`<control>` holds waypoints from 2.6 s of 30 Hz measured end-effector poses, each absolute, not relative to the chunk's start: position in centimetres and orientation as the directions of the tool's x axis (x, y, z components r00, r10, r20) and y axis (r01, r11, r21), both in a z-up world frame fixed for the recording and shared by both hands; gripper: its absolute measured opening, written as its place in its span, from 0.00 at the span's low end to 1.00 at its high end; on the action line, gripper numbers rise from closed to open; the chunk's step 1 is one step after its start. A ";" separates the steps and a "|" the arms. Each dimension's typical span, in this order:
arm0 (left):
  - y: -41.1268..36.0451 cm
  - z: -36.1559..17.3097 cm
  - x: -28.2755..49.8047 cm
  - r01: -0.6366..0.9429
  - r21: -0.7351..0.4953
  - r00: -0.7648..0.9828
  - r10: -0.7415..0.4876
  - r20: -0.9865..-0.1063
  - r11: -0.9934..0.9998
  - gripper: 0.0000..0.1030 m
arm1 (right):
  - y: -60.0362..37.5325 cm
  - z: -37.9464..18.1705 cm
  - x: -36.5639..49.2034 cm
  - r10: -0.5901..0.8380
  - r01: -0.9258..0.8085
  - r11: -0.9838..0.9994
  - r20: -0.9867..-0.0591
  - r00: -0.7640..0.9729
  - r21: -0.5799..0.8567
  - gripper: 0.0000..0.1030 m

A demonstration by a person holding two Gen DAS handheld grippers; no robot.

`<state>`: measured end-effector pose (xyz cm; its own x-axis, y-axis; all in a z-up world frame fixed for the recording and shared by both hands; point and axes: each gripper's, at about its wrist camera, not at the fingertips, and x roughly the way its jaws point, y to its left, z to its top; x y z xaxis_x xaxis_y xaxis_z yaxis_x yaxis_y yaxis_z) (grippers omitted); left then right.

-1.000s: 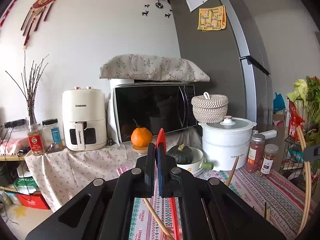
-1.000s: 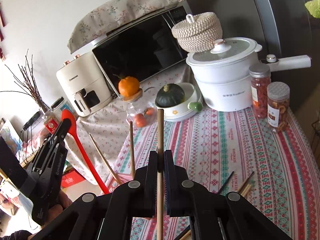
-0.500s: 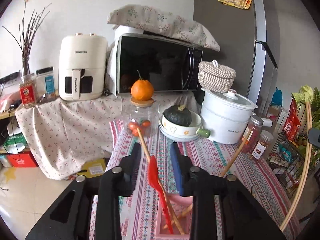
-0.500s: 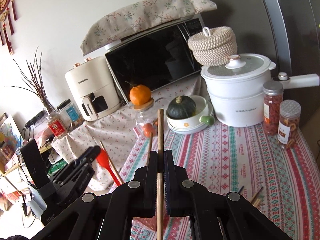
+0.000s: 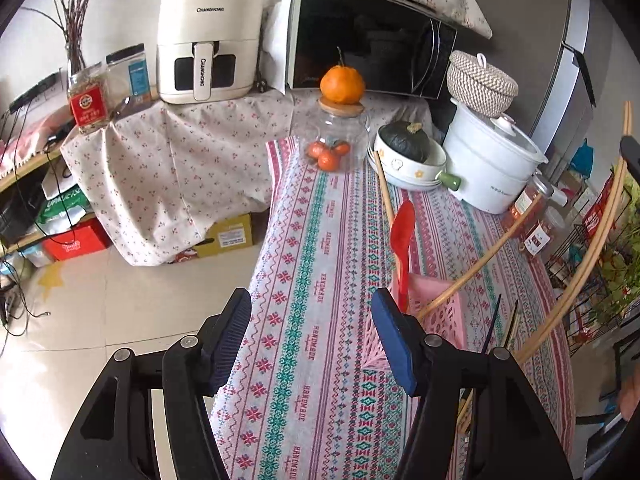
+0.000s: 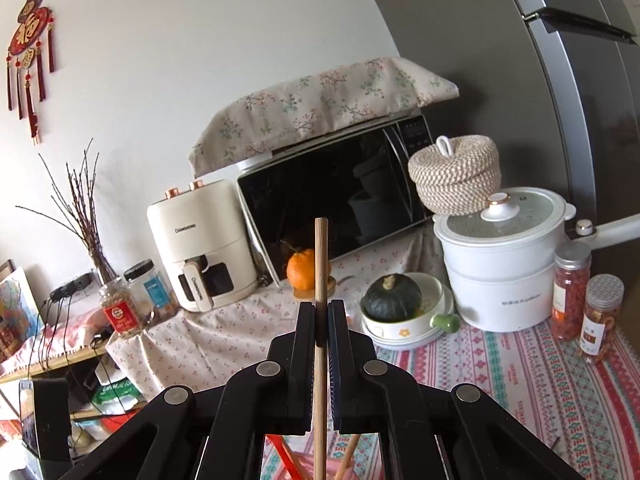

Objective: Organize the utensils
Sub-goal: 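Carry the red spoon and chopstick to the pink basket and release both inside, then move the left tool to the pile and grasp a black chopstick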

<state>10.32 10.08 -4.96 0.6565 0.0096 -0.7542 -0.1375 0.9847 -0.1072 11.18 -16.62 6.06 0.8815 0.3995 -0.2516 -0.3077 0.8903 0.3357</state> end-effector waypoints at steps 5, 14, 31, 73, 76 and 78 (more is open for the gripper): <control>10.9 -5.7 10.8 -0.128 -0.119 0.612 -0.016 -0.791 0.985 0.63 | -14.7 5.4 13.1 0.365 -0.280 0.901 -0.228 0.903 0.331 0.04; 11.1 -5.8 10.9 -0.133 -0.151 0.599 -0.042 -0.799 0.980 0.63 | -12.7 1.6 14.0 0.281 -0.222 0.939 -0.213 0.936 0.263 0.05; 7.6 -6.4 10.5 -0.006 -0.165 0.561 -0.133 -0.817 0.986 0.69 | -15.7 2.0 12.7 0.321 -0.245 0.940 -0.371 0.871 0.237 0.47; -16.3 -15.9 17.9 0.339 -0.071 0.301 -0.179 -0.937 0.938 0.18 | -34.3 -10.4 12.6 0.153 0.130 0.970 -0.934 0.323 0.204 0.81; -17.1 -16.5 20.4 0.324 -0.081 0.303 -0.184 -0.935 0.943 0.14 | -34.7 -10.6 12.7 0.148 0.129 0.972 -0.938 0.314 0.196 0.81; -17.7 -17.1 21.8 0.321 -0.085 0.296 -0.185 -0.937 0.943 0.13 | -34.9 -10.7 12.8 0.150 0.127 0.972 -0.939 0.310 0.197 0.81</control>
<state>21.77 -17.70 -17.06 0.2957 -0.1846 -0.9373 0.3206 0.9434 -0.0846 12.78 -34.92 -10.72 0.3096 0.1499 -0.9390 0.1272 0.9721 0.1971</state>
